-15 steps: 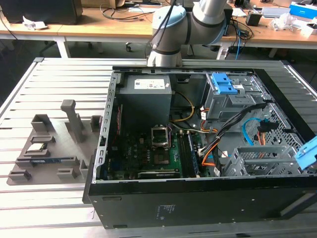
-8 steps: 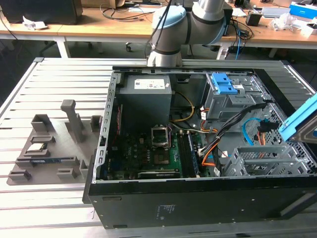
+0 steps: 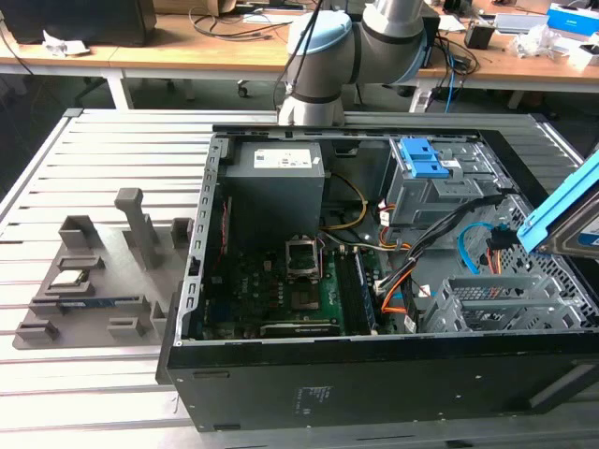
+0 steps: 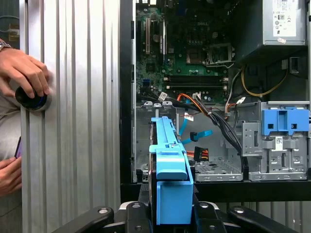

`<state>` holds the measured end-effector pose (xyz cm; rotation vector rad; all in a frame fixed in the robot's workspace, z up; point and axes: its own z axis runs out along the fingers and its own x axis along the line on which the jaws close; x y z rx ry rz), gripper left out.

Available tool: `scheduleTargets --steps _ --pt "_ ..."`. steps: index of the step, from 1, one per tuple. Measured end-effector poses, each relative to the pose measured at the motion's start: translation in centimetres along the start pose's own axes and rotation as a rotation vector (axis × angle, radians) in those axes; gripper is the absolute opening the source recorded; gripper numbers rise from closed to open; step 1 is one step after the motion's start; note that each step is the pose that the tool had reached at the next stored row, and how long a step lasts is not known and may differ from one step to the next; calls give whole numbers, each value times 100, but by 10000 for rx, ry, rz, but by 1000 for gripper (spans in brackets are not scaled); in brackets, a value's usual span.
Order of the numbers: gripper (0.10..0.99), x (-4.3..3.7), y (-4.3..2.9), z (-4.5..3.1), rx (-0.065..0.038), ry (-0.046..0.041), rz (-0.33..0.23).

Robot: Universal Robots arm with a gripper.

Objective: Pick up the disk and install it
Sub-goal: 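Pick up the disk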

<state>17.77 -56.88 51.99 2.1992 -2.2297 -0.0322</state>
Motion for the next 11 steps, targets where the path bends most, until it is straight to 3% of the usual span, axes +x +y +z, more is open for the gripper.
scheduleTargets --steps 3,8,11 --pt "365 0 -1 57 1 19 0" --pt "365 -26 -37 221 -15 41 27" --pt "365 -42 -63 308 -51 35 386"
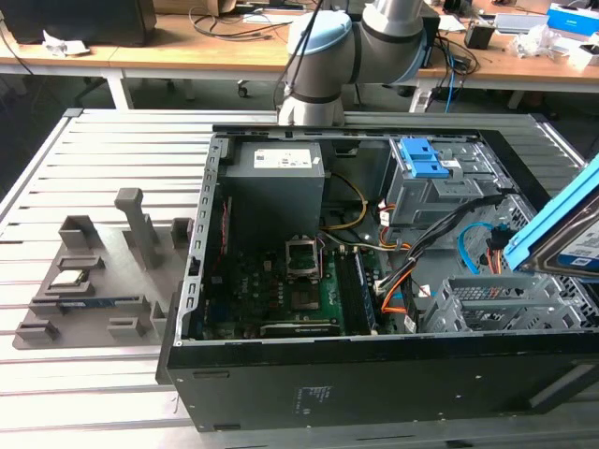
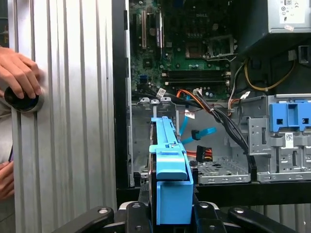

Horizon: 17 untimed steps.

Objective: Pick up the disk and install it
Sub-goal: 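Pick up the disk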

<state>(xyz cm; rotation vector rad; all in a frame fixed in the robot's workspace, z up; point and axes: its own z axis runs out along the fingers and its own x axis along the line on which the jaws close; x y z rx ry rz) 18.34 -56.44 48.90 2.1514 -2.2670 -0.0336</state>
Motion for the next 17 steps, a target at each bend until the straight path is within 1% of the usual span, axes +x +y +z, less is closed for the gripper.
scheduleTargets --steps 2,5,7,9,13,16,17 --pt "365 -23 -19 46 -19 -3 187" --pt "365 -57 -34 77 -37 -5 293" --pt "365 -95 -41 94 -41 -7 331" --pt "365 -124 -48 104 -42 -7 343" --pt "365 -127 -54 113 -42 -8 342" --pt "365 -162 -114 113 -41 6 343" --pt "365 -166 -121 116 -41 7 343"
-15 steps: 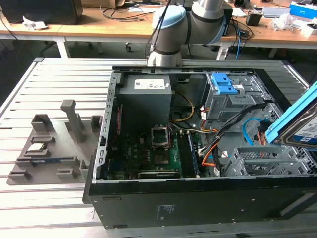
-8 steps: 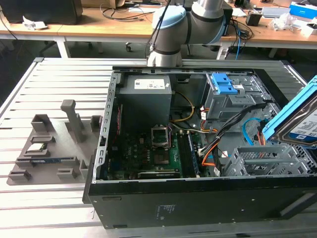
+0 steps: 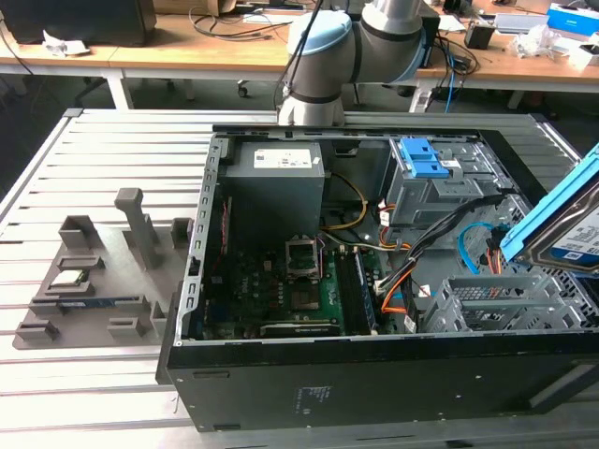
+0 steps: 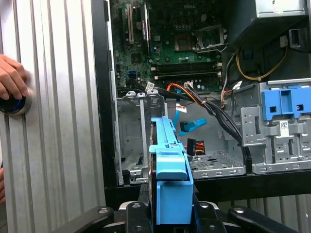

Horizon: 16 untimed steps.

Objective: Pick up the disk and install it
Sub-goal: 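Pick up the disk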

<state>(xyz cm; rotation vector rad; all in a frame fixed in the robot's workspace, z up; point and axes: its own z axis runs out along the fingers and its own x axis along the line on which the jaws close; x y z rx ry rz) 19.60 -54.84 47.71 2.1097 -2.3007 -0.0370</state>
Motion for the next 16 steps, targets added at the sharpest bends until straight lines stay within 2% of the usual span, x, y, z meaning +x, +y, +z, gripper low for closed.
scheduleTargets --steps 7,10,16 --pt "365 -4 -7 101 -12 14 0" --pt "365 3 61 143 -13 14 1" --pt "365 9 124 182 -13 13 -1"
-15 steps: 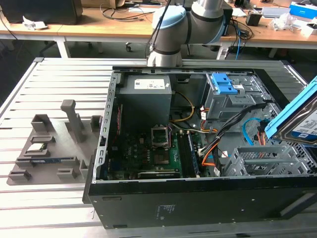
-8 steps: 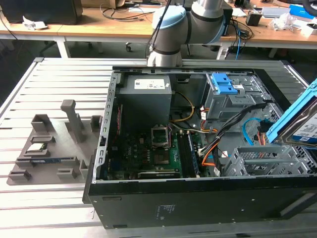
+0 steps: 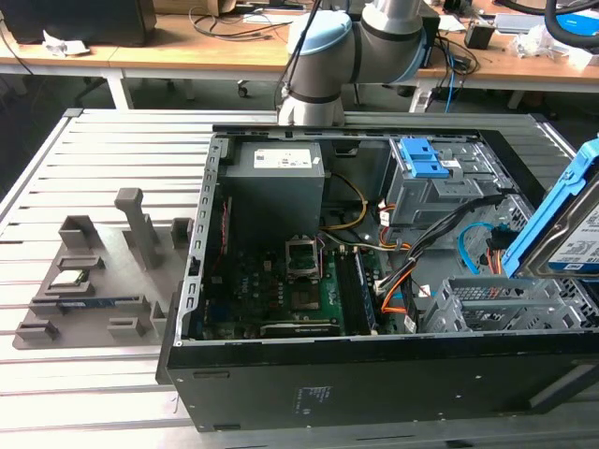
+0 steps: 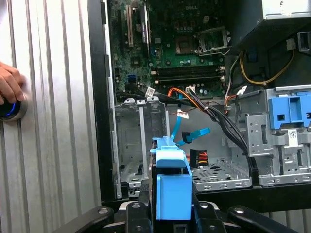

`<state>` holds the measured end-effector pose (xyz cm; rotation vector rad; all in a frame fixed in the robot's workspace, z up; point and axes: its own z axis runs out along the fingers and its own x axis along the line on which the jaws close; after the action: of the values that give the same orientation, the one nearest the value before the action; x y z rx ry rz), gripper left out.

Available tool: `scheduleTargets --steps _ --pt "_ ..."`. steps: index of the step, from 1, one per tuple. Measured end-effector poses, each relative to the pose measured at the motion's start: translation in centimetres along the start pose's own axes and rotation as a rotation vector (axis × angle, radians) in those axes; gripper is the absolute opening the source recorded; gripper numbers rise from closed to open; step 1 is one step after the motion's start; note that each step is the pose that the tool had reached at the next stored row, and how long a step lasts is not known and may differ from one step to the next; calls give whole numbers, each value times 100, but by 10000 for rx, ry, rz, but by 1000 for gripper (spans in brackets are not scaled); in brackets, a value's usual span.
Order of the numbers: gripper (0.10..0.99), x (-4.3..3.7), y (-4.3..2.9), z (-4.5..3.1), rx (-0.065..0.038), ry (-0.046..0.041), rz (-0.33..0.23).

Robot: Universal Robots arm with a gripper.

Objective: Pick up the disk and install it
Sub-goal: 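Pick up the disk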

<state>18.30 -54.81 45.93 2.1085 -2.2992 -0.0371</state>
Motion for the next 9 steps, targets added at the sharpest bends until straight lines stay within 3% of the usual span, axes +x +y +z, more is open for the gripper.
scheduleTargets --steps 9 --pt "365 -1 0 0 1 0 -3"
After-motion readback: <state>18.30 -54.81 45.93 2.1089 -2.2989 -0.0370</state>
